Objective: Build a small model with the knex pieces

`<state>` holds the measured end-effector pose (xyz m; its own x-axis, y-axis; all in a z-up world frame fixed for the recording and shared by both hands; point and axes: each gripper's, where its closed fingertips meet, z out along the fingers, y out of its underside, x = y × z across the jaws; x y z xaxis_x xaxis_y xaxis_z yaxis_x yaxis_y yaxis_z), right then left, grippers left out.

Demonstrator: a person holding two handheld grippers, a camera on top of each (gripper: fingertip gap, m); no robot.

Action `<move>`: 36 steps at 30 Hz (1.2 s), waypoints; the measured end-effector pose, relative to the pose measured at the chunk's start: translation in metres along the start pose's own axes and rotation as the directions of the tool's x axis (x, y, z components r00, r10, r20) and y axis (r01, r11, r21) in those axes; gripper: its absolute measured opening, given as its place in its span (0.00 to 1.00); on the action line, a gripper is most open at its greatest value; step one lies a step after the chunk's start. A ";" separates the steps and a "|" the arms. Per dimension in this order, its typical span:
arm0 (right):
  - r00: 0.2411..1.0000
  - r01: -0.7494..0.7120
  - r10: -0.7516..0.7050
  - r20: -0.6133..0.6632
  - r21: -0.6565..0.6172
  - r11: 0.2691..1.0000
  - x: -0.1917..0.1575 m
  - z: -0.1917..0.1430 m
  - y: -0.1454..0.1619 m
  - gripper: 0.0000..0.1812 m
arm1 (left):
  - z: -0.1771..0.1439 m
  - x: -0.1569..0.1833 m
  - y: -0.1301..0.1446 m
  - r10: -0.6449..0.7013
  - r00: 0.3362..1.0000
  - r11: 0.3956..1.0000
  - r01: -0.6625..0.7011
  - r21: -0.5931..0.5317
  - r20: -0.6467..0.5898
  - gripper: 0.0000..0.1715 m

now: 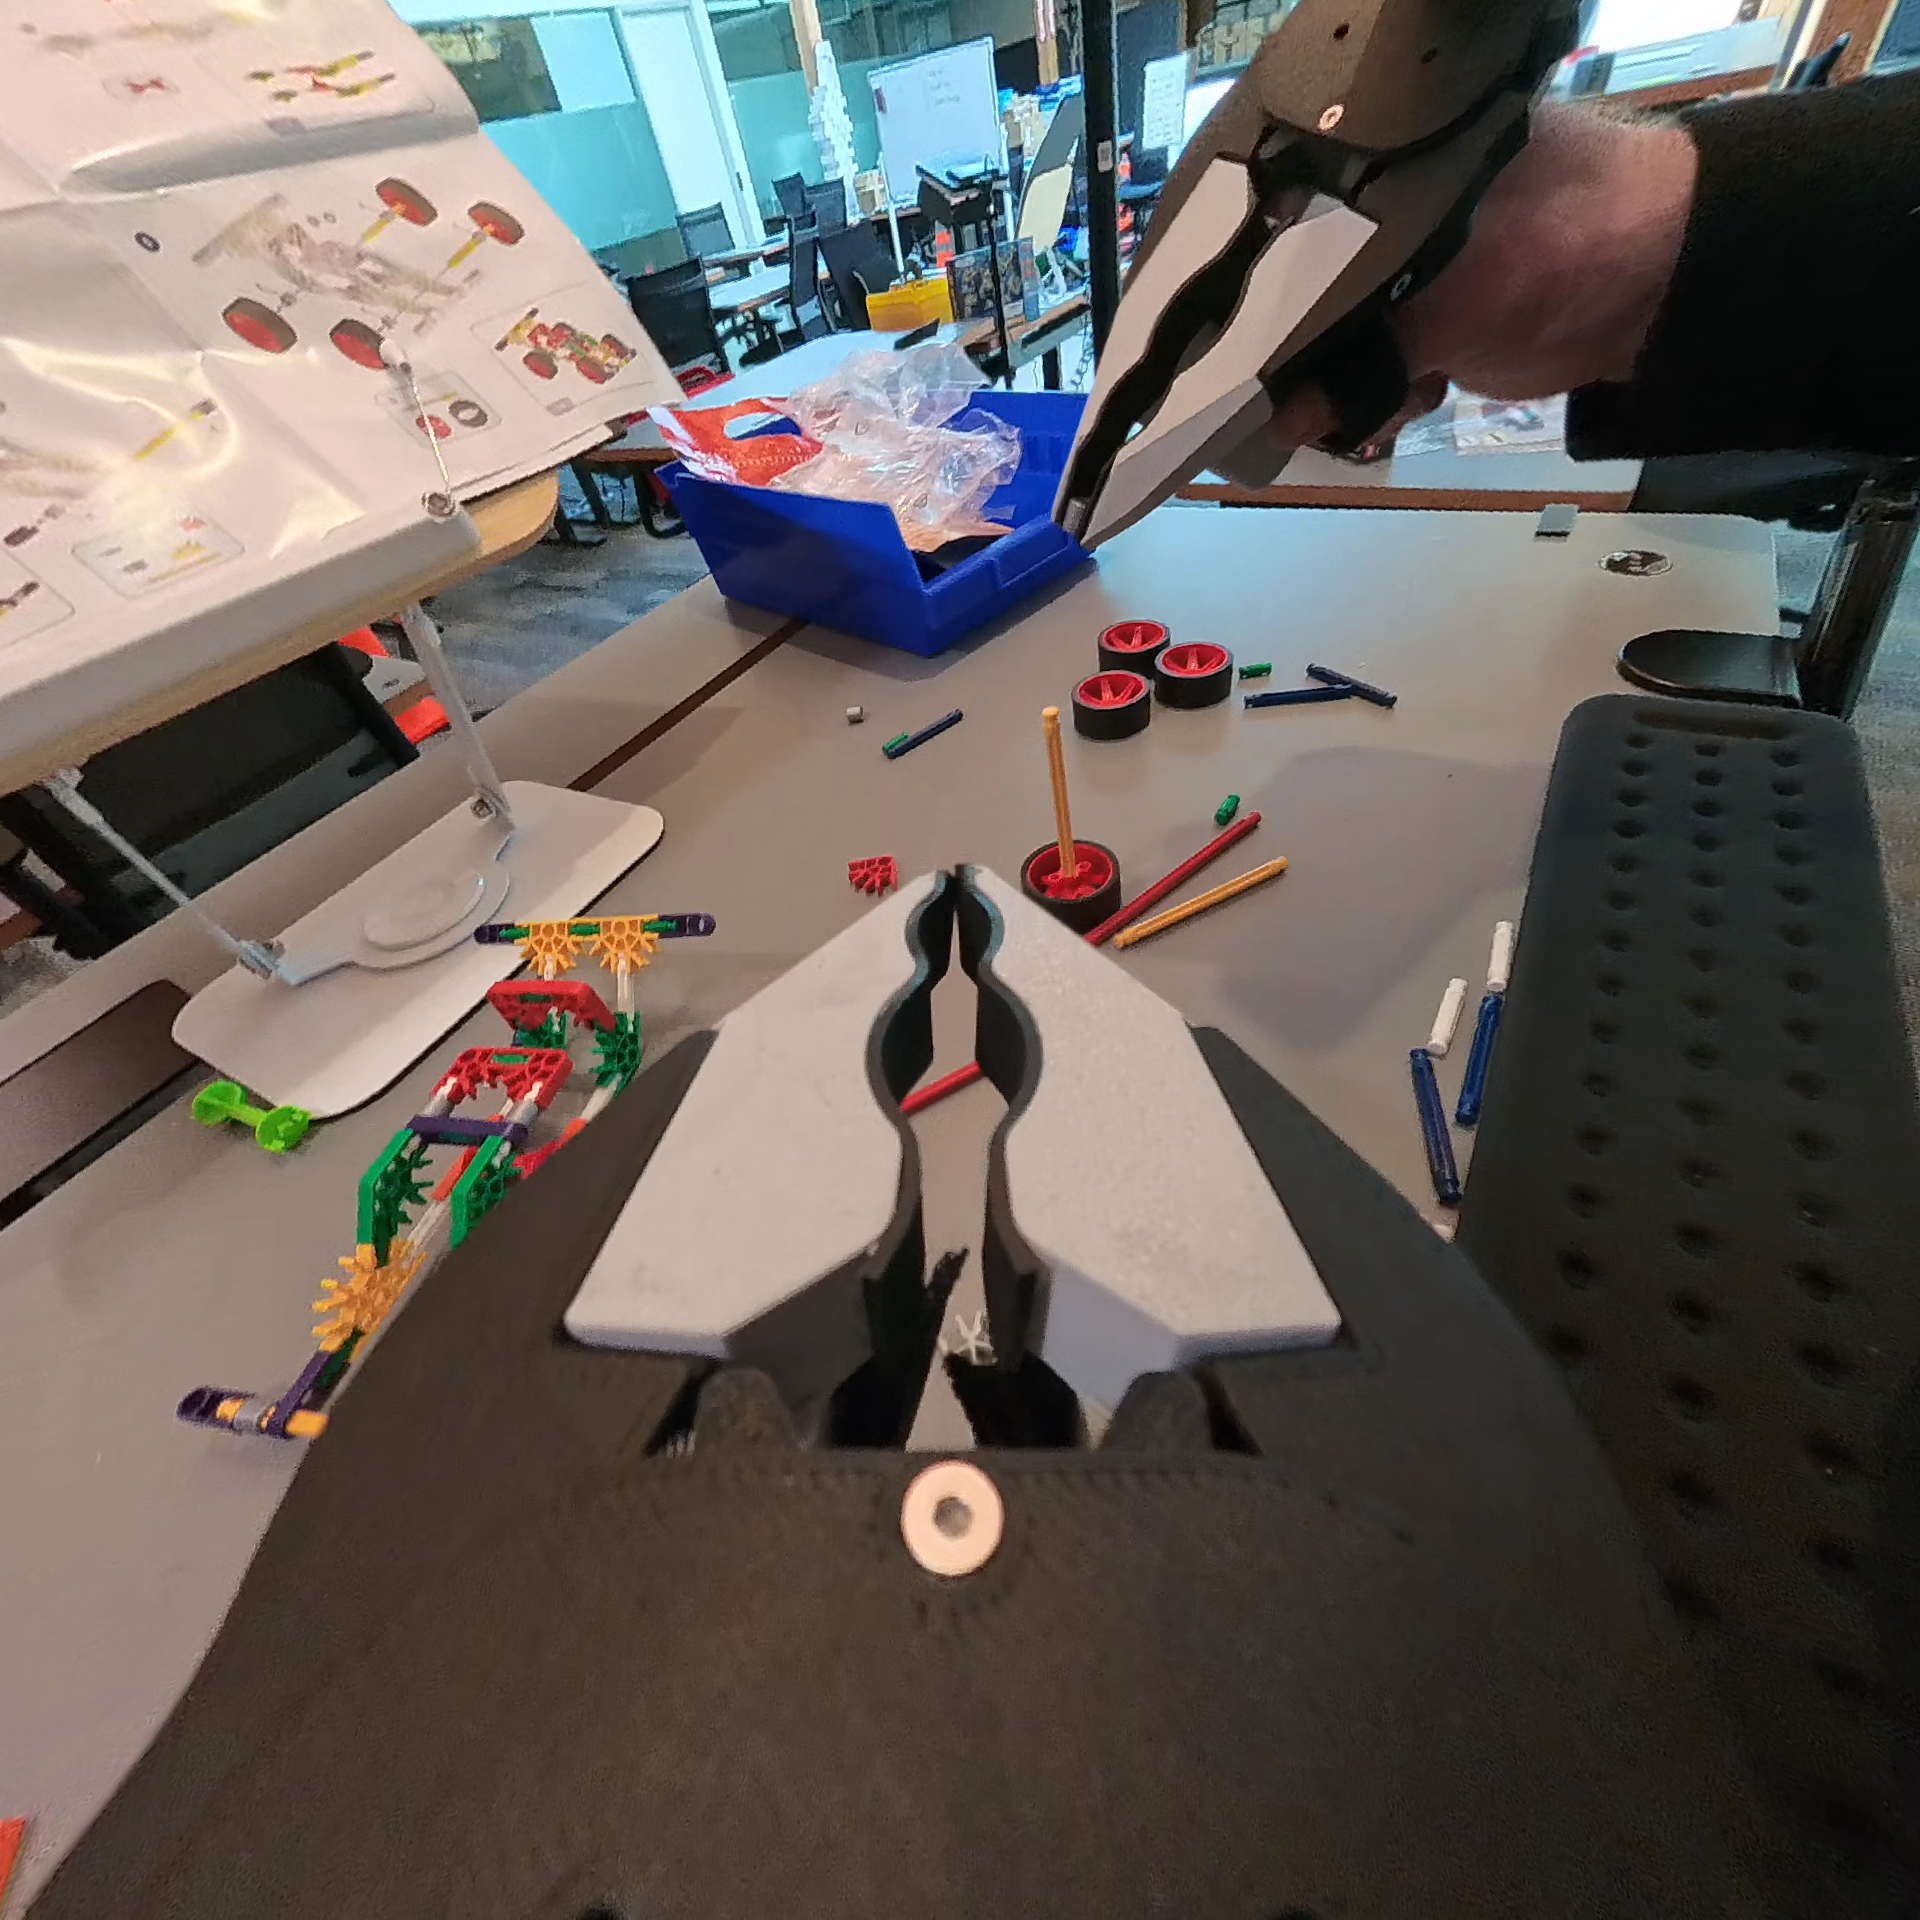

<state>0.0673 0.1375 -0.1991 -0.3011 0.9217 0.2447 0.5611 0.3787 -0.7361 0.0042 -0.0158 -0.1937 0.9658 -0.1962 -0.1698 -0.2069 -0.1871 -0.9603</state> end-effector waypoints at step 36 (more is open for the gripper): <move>0.994 0.107 -0.105 0.041 -0.049 0.993 -0.001 0.016 0.010 0.03 | -0.001 0.001 0.044 -0.065 0.998 0.988 0.066 -0.140 0.008 0.01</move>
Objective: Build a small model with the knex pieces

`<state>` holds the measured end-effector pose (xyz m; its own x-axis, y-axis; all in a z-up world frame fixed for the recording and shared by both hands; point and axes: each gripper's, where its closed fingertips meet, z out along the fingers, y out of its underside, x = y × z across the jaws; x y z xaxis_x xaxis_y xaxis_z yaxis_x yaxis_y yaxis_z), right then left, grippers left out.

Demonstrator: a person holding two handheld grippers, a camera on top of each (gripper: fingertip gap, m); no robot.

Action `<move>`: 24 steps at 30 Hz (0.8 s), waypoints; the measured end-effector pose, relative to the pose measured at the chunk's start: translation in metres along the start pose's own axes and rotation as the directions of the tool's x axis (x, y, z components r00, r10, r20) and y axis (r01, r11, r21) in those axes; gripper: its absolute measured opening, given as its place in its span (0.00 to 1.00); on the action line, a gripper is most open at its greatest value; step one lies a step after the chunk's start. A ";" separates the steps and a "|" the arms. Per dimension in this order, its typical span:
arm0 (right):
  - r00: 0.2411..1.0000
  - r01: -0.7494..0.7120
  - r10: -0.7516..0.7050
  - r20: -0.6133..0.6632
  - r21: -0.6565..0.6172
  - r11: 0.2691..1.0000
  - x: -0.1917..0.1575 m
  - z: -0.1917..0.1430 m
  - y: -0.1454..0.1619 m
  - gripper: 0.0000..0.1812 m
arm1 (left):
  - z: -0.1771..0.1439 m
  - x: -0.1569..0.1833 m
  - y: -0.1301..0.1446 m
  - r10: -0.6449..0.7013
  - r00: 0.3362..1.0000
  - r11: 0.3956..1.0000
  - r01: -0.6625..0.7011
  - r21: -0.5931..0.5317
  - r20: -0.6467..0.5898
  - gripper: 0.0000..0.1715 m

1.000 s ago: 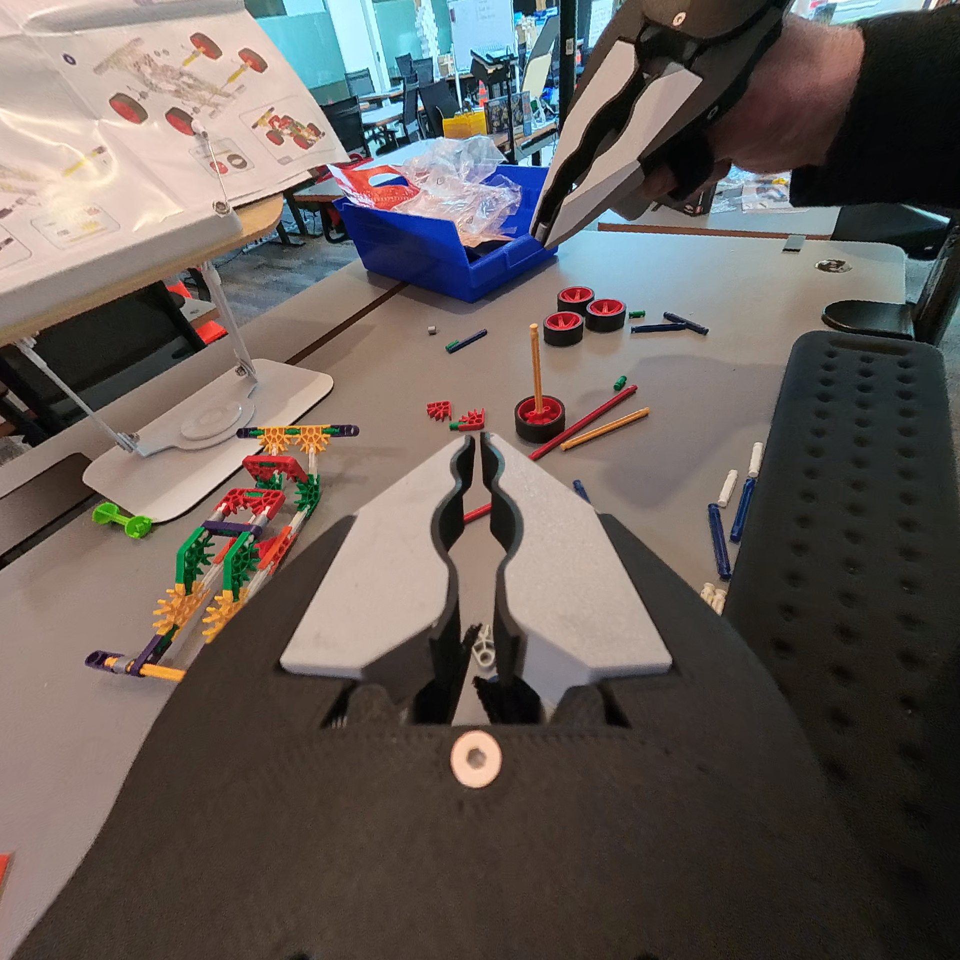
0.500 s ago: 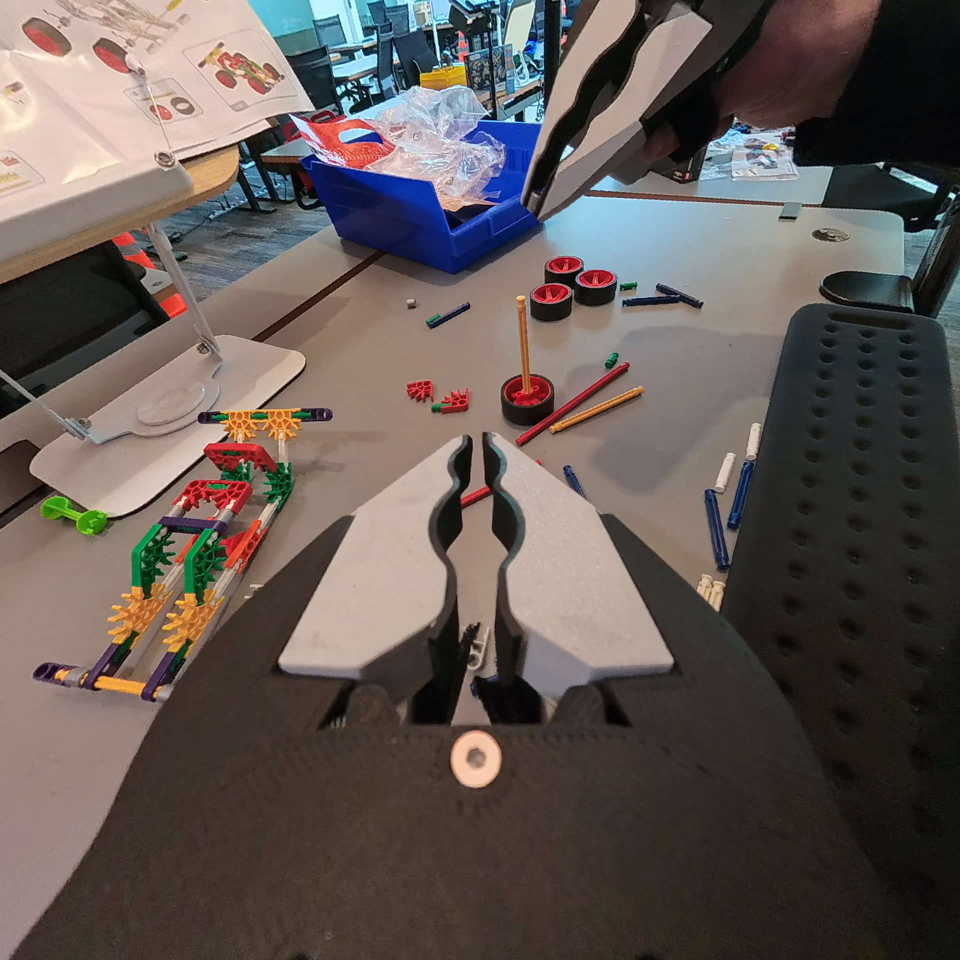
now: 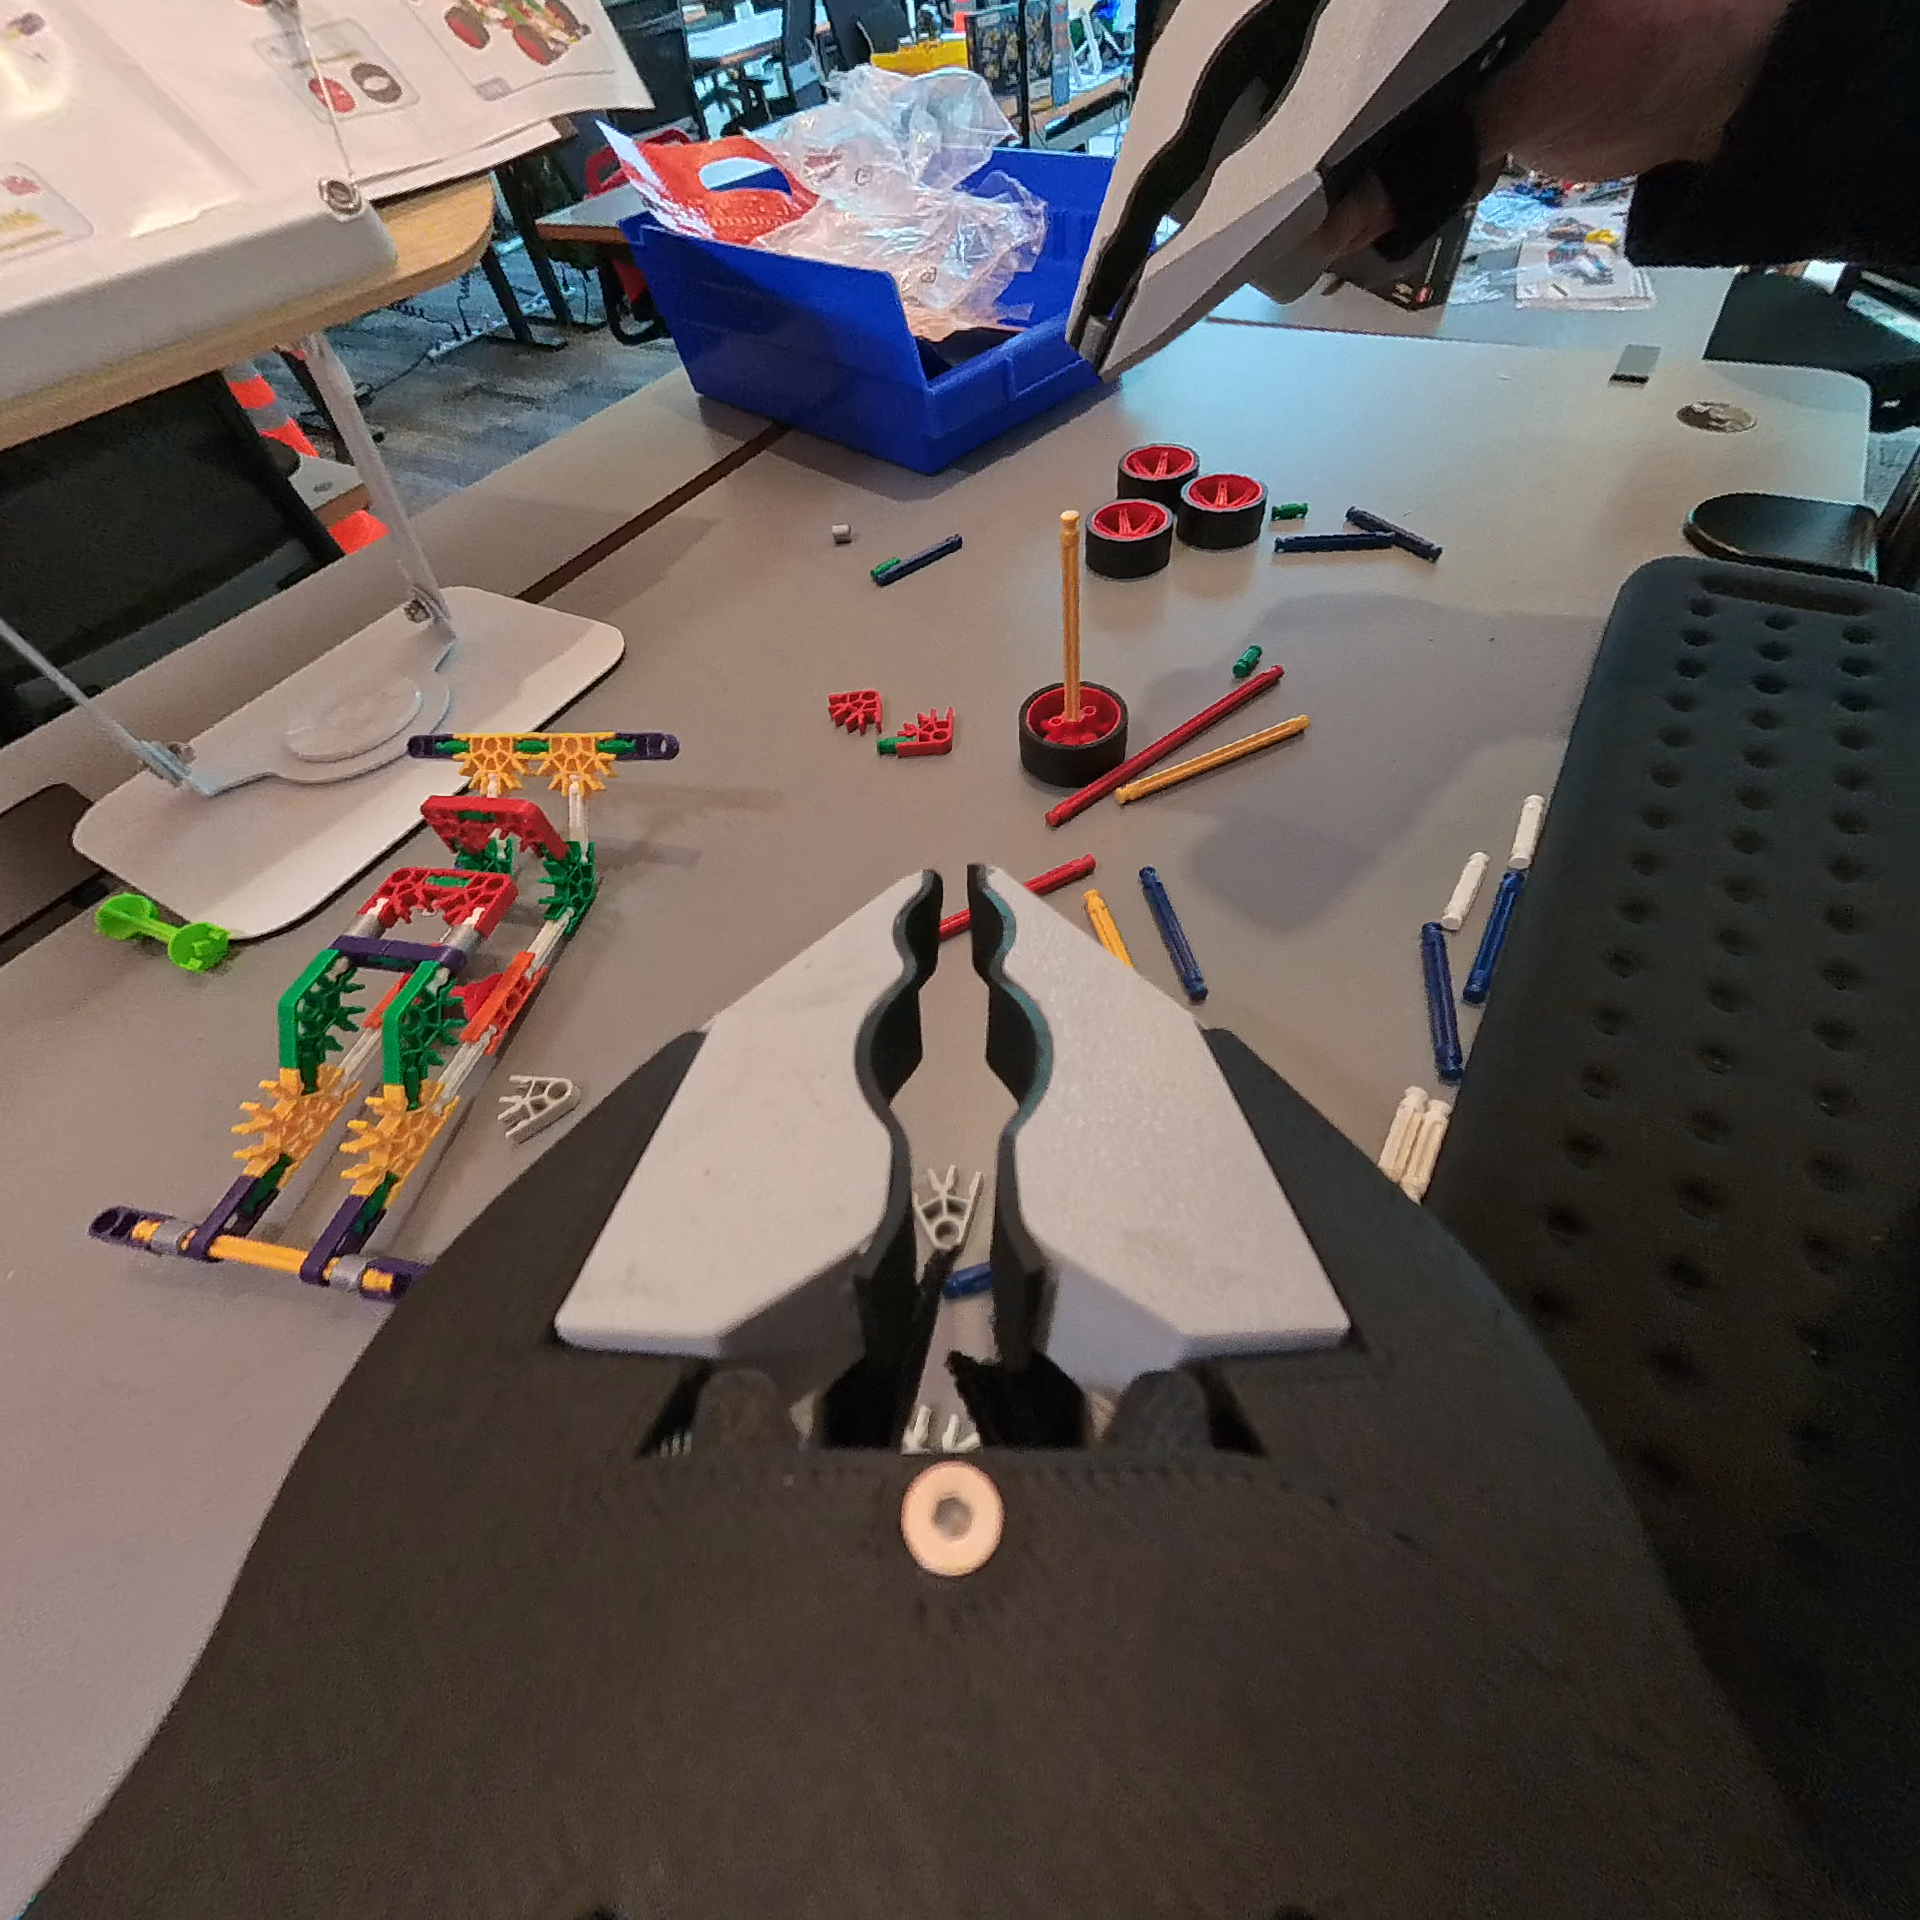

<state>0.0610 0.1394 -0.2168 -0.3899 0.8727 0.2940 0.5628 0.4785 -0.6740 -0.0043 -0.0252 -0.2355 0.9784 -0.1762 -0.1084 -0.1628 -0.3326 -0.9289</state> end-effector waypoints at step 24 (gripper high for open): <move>0.994 0.066 -0.062 0.086 -0.042 0.997 -0.023 0.020 0.014 0.03 | -0.002 -0.002 0.011 -0.007 1.000 0.999 0.007 -0.039 0.008 0.01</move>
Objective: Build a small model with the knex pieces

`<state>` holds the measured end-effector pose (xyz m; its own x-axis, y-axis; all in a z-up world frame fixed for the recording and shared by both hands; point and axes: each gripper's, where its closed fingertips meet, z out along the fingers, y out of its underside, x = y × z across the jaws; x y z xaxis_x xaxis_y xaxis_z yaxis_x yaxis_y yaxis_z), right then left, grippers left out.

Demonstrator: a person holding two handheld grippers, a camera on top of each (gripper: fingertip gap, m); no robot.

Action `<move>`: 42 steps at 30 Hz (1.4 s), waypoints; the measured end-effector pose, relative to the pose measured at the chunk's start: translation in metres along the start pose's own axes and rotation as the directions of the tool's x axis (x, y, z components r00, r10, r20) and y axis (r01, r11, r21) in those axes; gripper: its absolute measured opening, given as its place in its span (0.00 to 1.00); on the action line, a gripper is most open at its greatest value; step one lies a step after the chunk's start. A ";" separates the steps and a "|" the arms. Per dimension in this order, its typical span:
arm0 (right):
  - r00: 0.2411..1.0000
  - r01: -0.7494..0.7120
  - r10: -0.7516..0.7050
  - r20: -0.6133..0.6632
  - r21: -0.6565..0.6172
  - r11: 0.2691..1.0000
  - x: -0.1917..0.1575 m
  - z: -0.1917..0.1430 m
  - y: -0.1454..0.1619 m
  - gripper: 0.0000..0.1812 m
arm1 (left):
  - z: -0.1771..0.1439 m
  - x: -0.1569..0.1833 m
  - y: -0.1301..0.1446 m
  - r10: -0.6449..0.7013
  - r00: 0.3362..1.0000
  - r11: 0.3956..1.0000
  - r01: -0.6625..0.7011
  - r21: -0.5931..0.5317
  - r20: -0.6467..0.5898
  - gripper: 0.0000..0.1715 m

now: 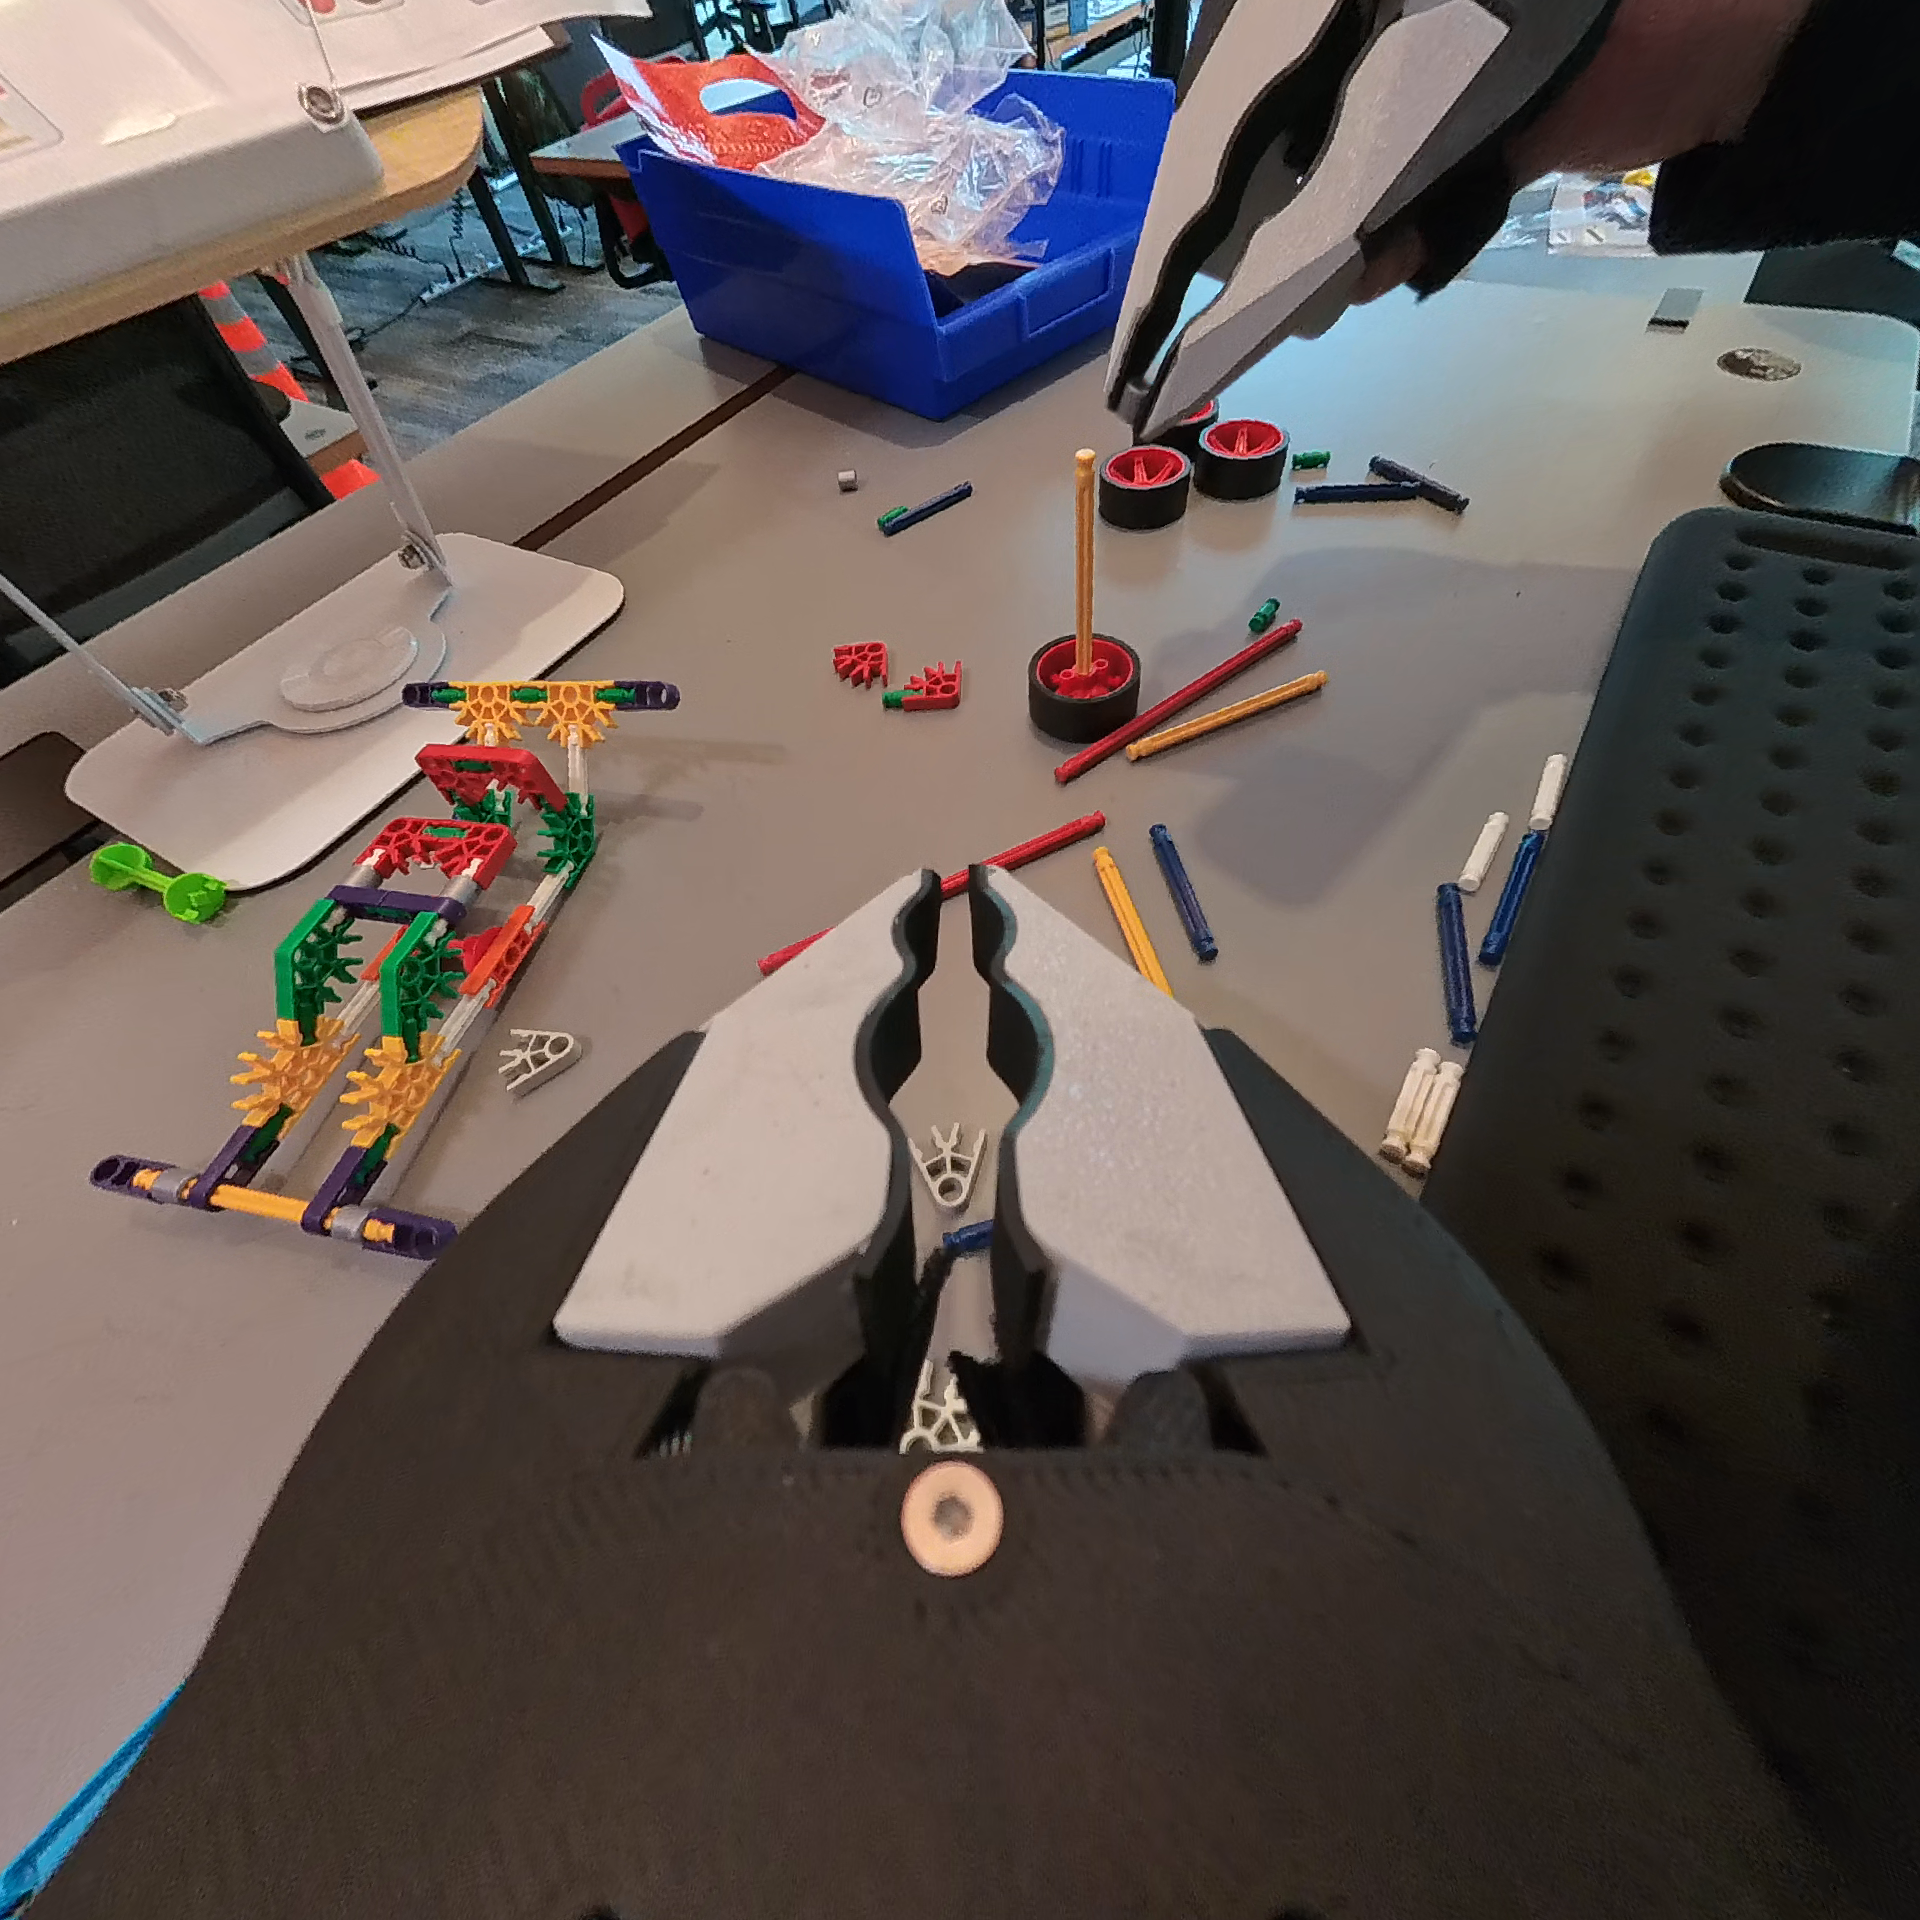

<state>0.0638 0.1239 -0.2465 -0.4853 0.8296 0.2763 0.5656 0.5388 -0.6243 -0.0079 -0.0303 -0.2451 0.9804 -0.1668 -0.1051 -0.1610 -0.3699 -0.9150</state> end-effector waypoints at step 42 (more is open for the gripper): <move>0.904 -0.336 0.367 0.219 -0.167 0.927 -0.026 0.039 0.037 0.35 | -0.006 -0.081 0.018 0.000 0.994 0.989 0.015 -0.145 0.105 0.33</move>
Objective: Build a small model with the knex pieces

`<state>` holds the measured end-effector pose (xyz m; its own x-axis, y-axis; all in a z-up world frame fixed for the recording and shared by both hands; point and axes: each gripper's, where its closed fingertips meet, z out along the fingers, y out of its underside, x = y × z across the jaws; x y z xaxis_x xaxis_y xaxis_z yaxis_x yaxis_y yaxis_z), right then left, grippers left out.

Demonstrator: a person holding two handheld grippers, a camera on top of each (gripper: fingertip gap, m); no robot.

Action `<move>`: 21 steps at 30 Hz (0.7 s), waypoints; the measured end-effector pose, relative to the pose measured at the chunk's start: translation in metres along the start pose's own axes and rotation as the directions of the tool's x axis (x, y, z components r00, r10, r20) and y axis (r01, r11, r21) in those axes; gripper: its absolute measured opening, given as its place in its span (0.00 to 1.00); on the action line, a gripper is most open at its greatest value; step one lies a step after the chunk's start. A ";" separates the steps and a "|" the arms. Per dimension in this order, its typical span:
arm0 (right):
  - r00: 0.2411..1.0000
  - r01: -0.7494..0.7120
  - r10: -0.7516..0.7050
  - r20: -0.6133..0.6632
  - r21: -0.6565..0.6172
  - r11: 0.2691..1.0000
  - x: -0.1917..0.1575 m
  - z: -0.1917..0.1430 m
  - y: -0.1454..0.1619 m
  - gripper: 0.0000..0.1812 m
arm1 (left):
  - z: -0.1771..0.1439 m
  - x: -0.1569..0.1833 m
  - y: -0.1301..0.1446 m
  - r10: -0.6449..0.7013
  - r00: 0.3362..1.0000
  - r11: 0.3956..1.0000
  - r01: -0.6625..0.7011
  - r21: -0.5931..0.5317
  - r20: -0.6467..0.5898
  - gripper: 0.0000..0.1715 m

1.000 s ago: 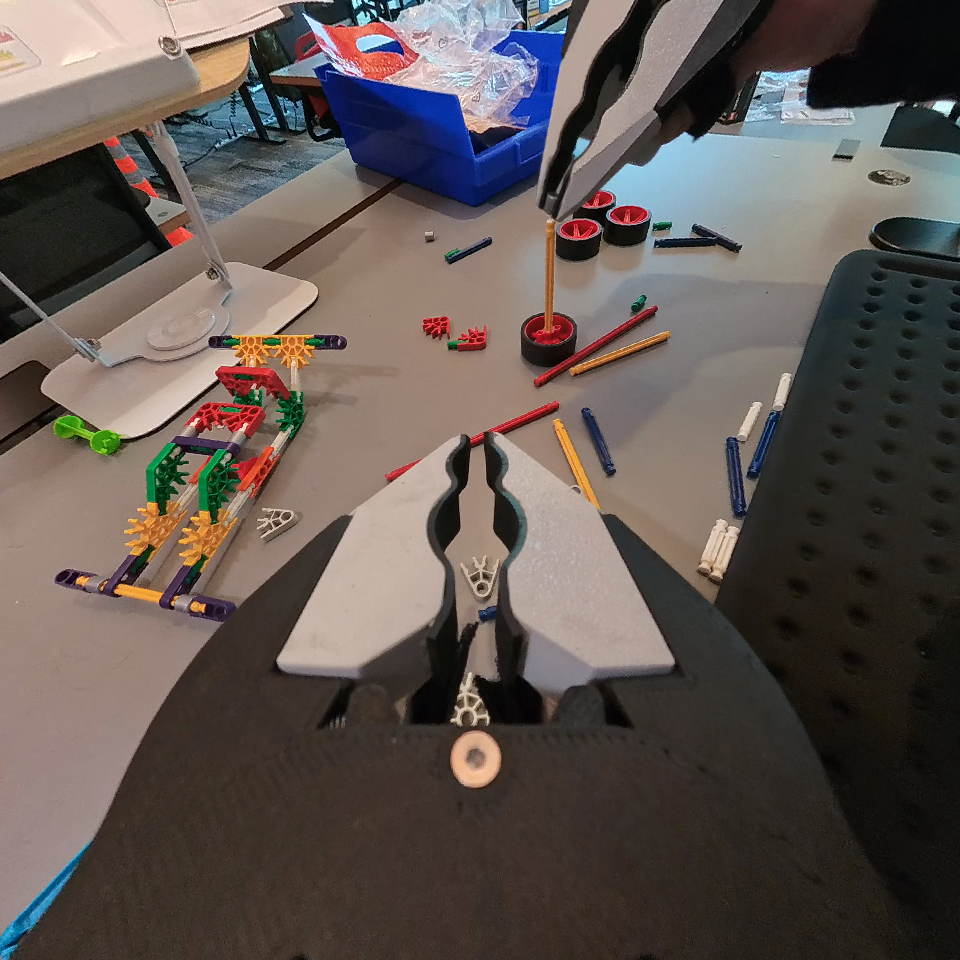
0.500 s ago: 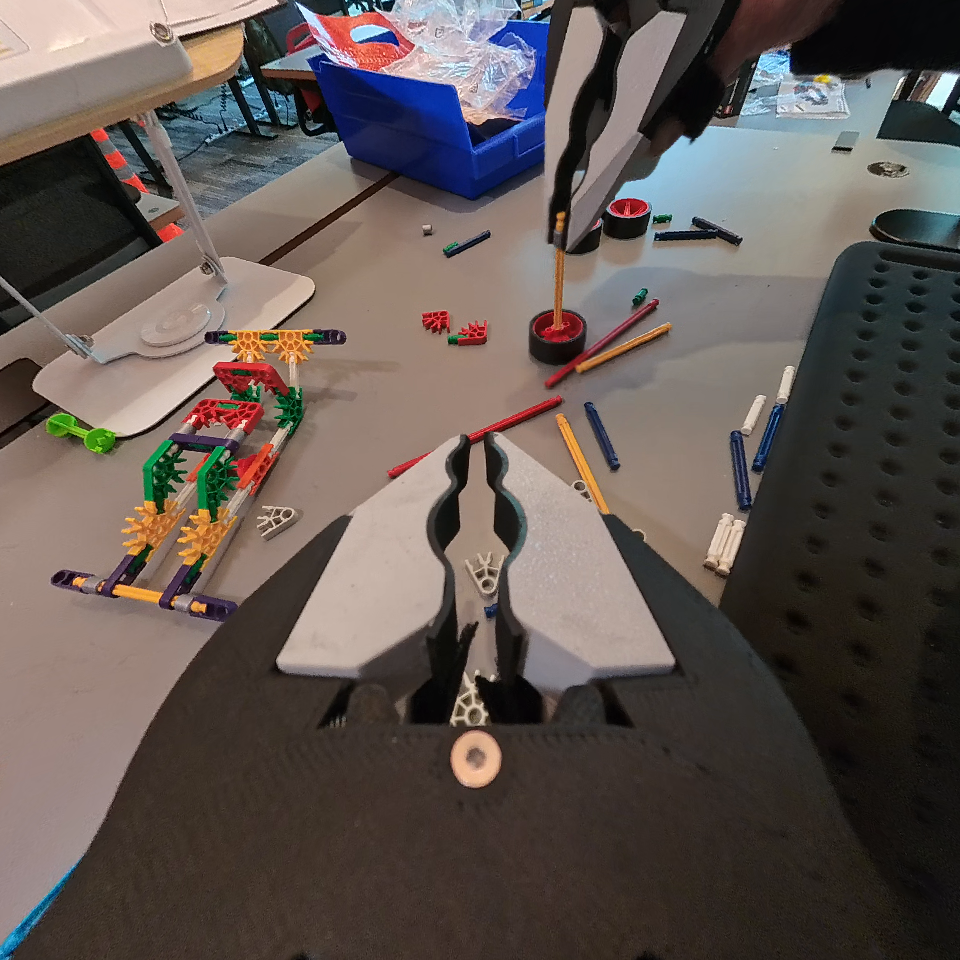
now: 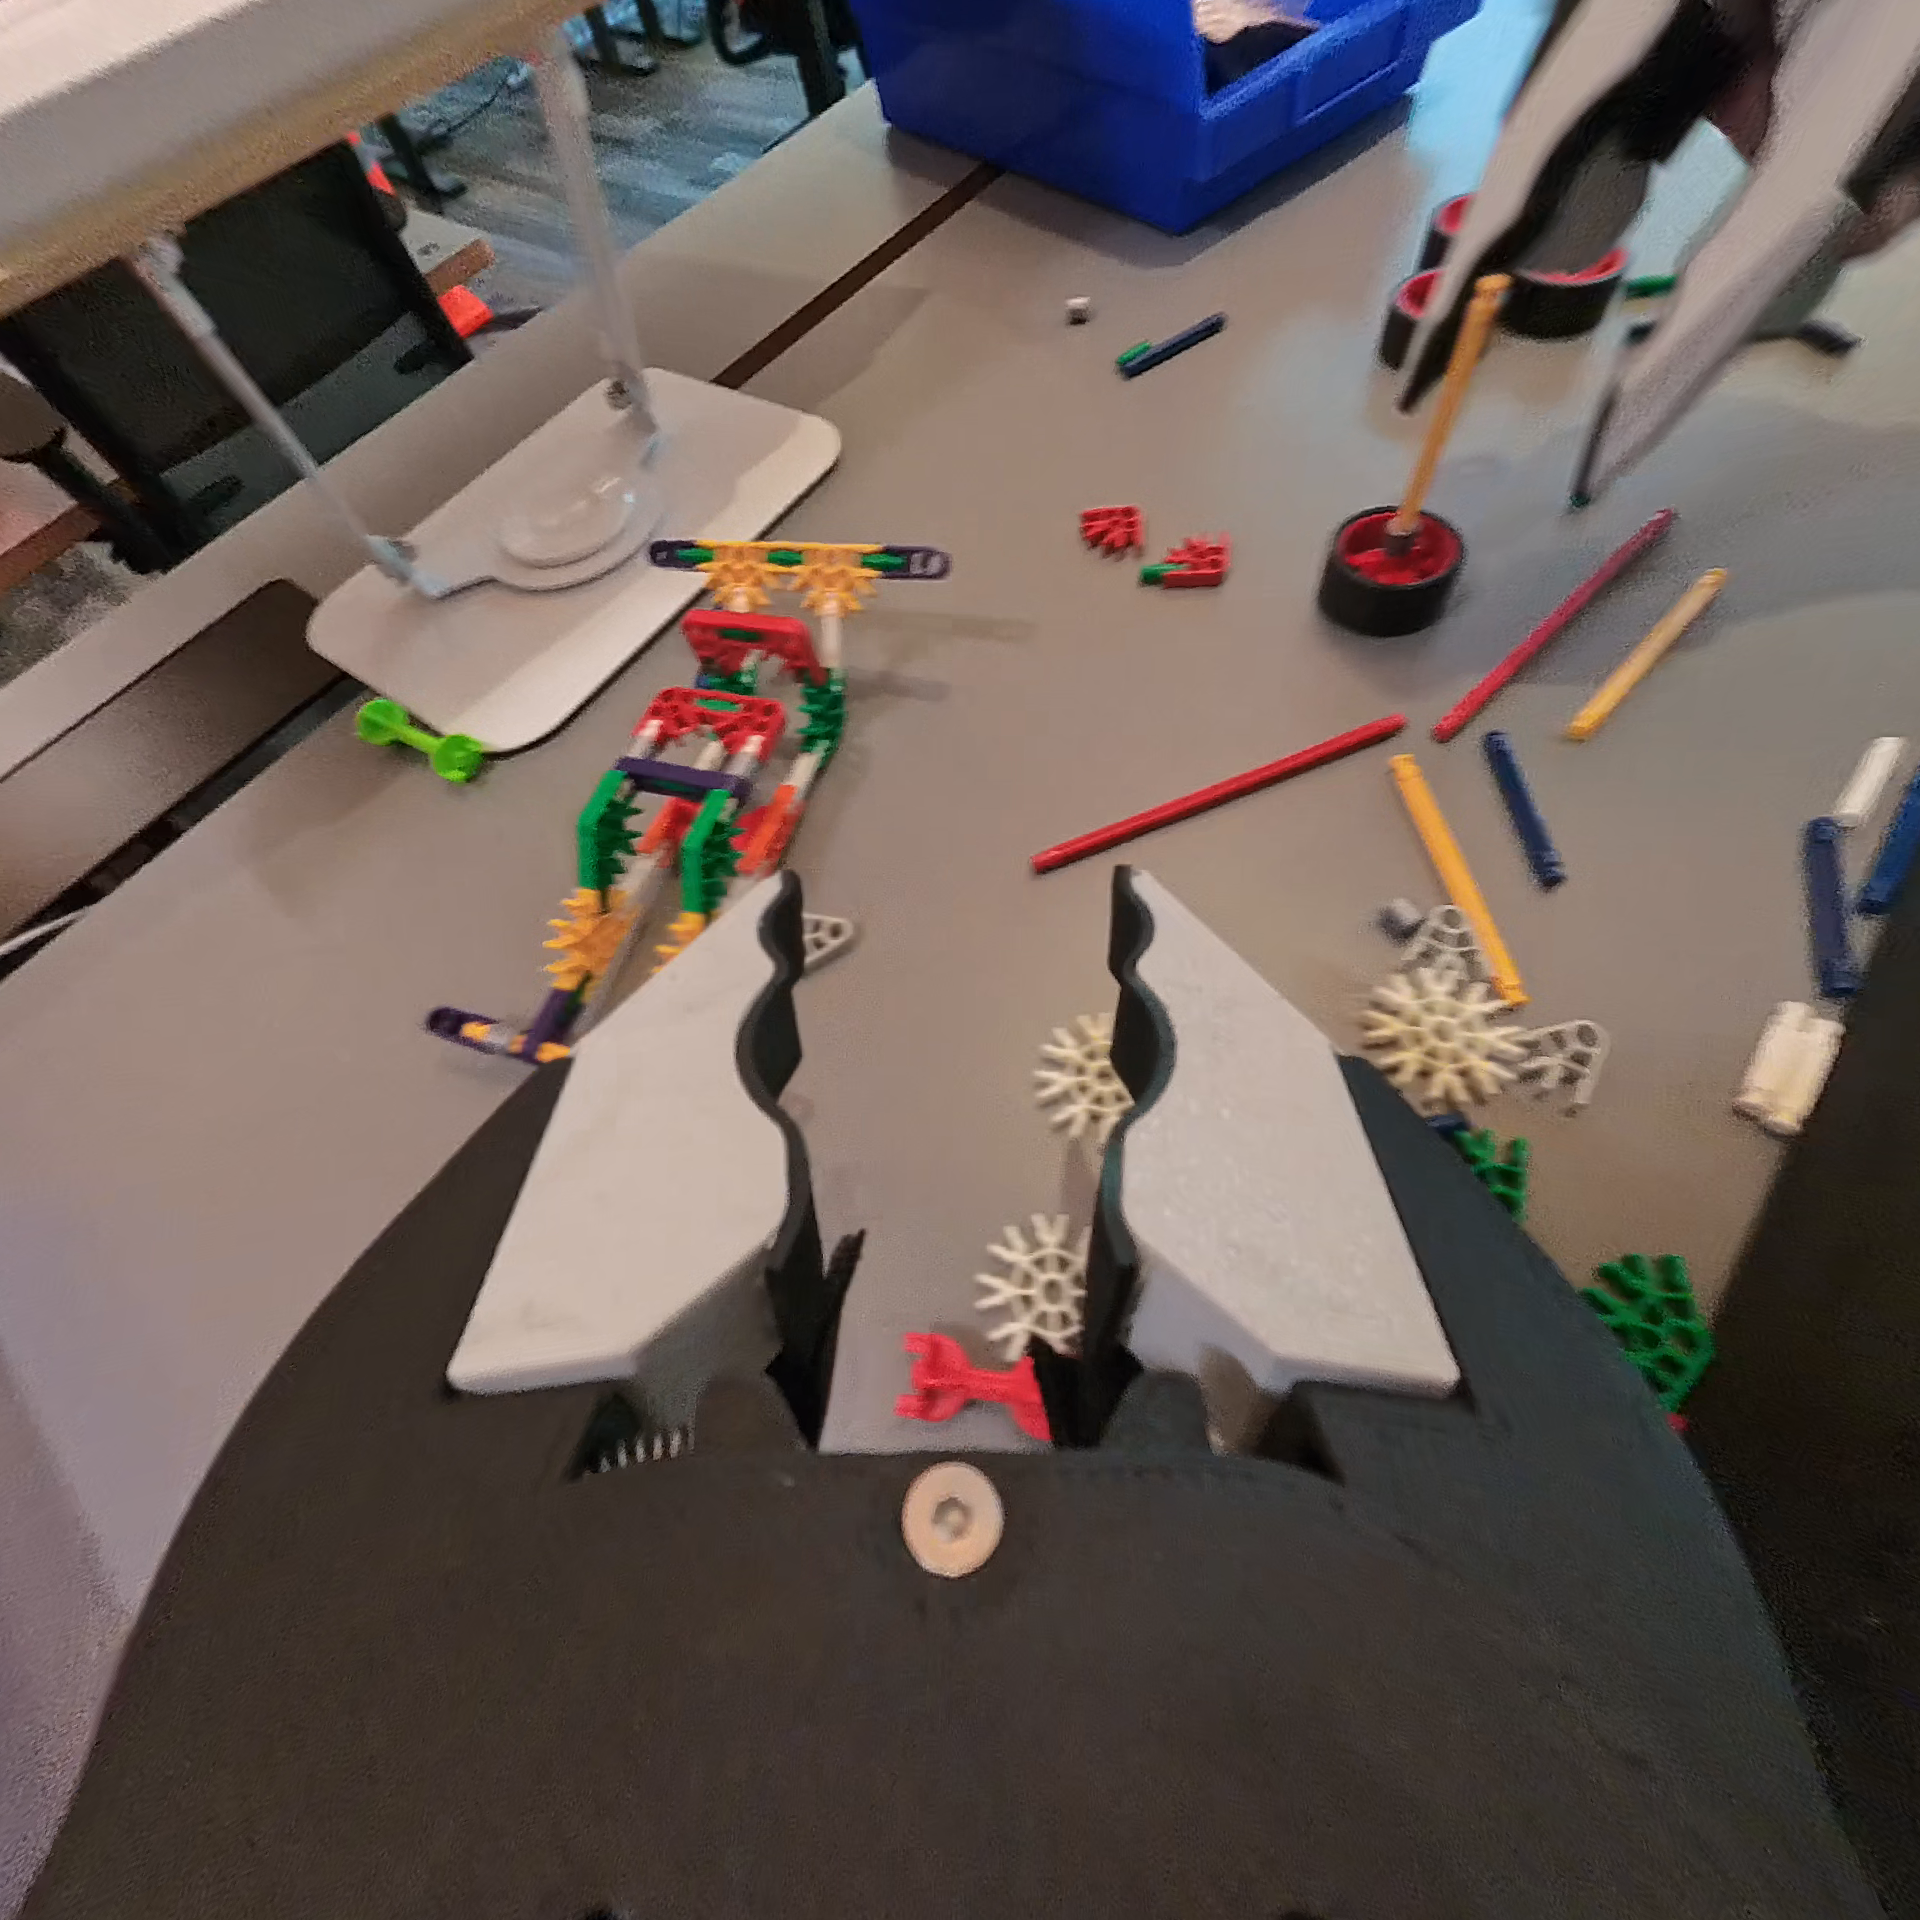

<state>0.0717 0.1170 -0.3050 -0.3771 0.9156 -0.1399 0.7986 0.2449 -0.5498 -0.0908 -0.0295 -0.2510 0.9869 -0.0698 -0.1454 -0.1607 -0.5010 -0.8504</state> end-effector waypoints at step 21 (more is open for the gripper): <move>0.999 -0.016 0.017 -0.032 0.056 0.998 -0.028 0.024 -0.047 0.23 | 0.038 0.054 -0.066 -0.054 0.901 0.998 0.060 -0.001 -0.431 0.27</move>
<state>0.0333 0.0722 -0.2946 -0.3478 0.9295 -0.1230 0.7771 0.2124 -0.5925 -0.0276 0.0328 -0.2216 0.9036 -0.4073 0.1328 -0.1015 -0.5047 -0.8573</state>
